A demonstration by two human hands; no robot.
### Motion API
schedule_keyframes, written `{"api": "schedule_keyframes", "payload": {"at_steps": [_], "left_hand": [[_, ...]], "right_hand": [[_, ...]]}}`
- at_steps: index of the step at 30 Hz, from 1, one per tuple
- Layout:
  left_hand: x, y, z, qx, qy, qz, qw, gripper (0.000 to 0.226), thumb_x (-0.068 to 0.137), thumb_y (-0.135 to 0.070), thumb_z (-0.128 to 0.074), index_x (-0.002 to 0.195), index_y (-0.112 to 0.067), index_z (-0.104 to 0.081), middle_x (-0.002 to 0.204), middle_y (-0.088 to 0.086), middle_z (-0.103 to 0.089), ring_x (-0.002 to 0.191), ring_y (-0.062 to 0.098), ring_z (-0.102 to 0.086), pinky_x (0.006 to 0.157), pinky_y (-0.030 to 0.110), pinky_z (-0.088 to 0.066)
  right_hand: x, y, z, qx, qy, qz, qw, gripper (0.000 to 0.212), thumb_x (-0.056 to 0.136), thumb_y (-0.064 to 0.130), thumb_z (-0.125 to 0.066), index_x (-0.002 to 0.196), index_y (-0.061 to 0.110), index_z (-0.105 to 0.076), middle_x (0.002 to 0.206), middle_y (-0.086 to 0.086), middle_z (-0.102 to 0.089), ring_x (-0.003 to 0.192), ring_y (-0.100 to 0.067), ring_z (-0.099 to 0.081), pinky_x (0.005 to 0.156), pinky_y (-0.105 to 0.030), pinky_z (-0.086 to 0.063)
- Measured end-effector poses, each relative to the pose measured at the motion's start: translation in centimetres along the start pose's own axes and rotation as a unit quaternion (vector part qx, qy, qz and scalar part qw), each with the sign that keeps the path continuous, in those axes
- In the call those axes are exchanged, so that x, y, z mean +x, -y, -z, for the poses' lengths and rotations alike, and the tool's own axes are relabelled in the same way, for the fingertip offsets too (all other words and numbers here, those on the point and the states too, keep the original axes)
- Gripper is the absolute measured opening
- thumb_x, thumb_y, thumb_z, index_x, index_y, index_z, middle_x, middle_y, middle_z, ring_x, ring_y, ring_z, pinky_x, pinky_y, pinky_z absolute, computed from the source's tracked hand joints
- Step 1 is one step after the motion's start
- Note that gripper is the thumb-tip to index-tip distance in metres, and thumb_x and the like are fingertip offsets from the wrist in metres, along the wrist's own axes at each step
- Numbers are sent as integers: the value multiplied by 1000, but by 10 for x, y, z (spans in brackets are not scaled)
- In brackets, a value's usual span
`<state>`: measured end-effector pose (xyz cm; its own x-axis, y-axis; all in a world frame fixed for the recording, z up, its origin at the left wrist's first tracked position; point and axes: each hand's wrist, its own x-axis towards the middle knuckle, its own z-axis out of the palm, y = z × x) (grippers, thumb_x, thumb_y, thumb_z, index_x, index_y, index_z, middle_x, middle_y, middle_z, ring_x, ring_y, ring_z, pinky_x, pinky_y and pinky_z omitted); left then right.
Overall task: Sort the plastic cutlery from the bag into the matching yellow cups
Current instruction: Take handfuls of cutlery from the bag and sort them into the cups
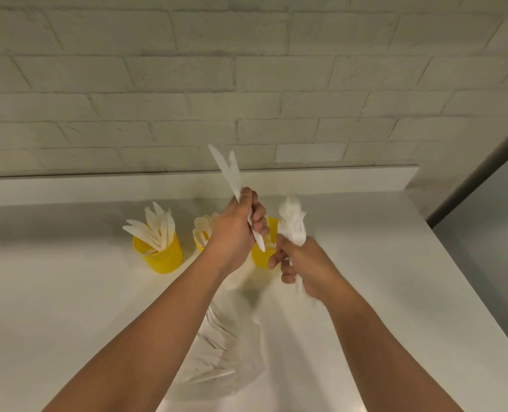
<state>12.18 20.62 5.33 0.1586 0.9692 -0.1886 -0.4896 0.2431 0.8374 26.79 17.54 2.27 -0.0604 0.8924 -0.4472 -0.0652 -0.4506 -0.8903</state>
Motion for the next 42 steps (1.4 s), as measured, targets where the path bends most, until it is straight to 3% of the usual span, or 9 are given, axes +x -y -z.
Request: {"api": "schedule_keyframes", "payload": {"at_steps": [3,6,9,11,16,21,27,32,42], "left_hand": [[4,6,-7,49,-8,-59,997,15,110,-14,-38,100,-15,-50,66,-1,-38,59,14,-39,62,30,-38],[-1,11,-10,49,-3,-77,996,22,106,-1,-38,117,-17,-50,67,0,-38,59,15,-42,60,30,-41],[-4,13,-16,32,-26,-44,998,13,105,-4,-41,105,-16,-48,63,0,-38,53,14,-43,57,32,-32],[-7,12,-21,104,-32,-41,993,10,106,-10,-43,97,-12,-46,66,4,-44,52,18,-44,55,33,-33],[-5,4,-17,380,-6,-59,923,26,109,-16,-43,94,1,-56,70,6,-51,47,2,-50,57,18,-44],[21,-7,6,481,-16,-55,875,20,104,-29,-56,99,-14,-68,83,1,-69,61,14,-67,76,38,-60],[29,-42,21,468,-101,-105,872,11,101,-24,-62,100,-16,-69,88,3,-76,81,19,-78,81,35,-64],[8,-62,54,477,-104,-110,866,11,96,-22,-73,101,-12,-71,90,7,-77,74,20,-78,79,40,-65],[-34,-87,135,455,-207,-120,858,7,88,-23,-80,95,-24,-79,87,4,-80,80,28,-77,83,49,-63]], "right_hand": [[-2,-5,-8,34,14,-29,999,22,105,23,-51,89,8,-52,68,-20,-63,44,-18,-31,42,-26,-30],[2,1,-10,111,10,-13,994,17,102,18,-55,88,8,-56,63,-10,-50,47,-17,-36,41,-26,-31],[6,4,-14,144,3,4,990,17,101,13,-54,86,9,-60,63,-9,-49,48,-16,-38,40,-26,-31],[7,5,-15,151,-11,19,988,18,103,13,-51,88,6,-60,61,-9,-50,46,-15,-39,41,-25,-33],[11,6,-4,119,-18,40,992,21,104,15,-49,89,4,-57,65,-17,-58,45,-18,-37,44,-28,-35],[14,-1,23,53,-87,52,993,22,105,17,-50,89,2,-57,77,-26,-70,44,-22,-38,46,-31,-39],[10,-4,43,70,-105,59,990,21,103,16,-52,88,3,-58,66,-17,-59,45,-18,-37,44,-30,-35],[2,-4,26,37,-54,44,997,18,102,19,-57,90,6,-60,55,0,-38,45,-14,-30,44,-26,-27],[1,-17,-49,55,59,-24,996,25,95,21,-67,80,16,-47,57,0,-32,44,-12,-23,42,-19,-20]]}}
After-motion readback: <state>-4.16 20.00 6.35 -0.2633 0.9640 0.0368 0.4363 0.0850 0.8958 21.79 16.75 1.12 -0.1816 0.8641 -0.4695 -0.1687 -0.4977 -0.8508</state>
